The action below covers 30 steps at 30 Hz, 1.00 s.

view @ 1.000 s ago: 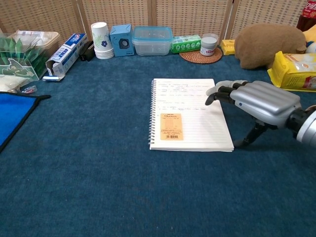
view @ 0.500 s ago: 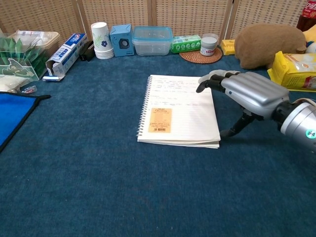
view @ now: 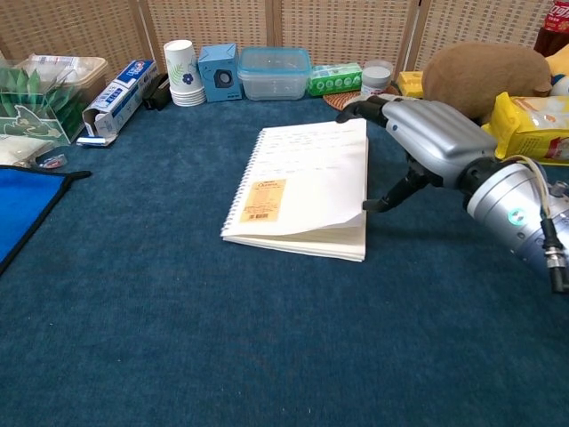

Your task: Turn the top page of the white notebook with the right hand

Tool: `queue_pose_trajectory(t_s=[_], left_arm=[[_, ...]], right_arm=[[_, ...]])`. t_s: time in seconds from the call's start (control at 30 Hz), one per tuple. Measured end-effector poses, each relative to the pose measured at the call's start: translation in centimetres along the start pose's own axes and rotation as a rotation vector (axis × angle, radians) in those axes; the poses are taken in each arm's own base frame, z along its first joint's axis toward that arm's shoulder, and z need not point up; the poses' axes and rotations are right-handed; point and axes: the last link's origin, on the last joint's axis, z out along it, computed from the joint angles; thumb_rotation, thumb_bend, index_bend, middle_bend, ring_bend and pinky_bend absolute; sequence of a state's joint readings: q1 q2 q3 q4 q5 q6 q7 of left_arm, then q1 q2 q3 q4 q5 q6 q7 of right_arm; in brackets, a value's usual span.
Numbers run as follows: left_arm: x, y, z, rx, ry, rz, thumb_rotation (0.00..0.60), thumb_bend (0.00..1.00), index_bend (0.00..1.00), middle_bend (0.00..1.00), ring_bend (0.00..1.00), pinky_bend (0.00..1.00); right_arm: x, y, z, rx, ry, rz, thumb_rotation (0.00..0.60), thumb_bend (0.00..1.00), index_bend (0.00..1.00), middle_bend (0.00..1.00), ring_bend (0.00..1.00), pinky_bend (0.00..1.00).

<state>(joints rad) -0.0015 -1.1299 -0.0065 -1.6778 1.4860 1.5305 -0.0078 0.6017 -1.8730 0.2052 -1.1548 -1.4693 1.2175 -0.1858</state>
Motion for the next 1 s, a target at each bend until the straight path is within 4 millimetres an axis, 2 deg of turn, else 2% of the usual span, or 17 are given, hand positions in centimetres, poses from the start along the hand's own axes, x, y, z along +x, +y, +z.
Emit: queue_pose_trajectory(t_s=[0.37, 0.6, 1.0], left_arm=[[-0.1, -0.2, -0.4, -0.002, 0.003, -0.009, 0.6, 0.3, 0.2, 0.08, 0.02, 0.0], [-0.1, -0.5, -0.9, 0.005, 0.008, -0.015, 0.6, 0.31, 0.2, 0.08, 0.02, 0.0], [-0.4, -0.7, -1.5, 0.013, 0.003, -0.025, 0.6, 0.3, 0.2, 0.08, 0.02, 0.0]], right_arm=[[1.4, -3.1, 2.9, 0.033, 0.052, 0.081, 0.6, 0.12, 0.17, 0.15, 0.12, 0.13], [3.4, -5.8, 6.3, 0.069, 0.089, 0.102, 0.6, 0.12, 0.16, 0.15, 0.12, 0.13], [5.9, -8.0, 9.4, 0.074, 0.094, 0.16, 0.6, 0.11, 0.16, 0.15, 0.12, 0.13]])
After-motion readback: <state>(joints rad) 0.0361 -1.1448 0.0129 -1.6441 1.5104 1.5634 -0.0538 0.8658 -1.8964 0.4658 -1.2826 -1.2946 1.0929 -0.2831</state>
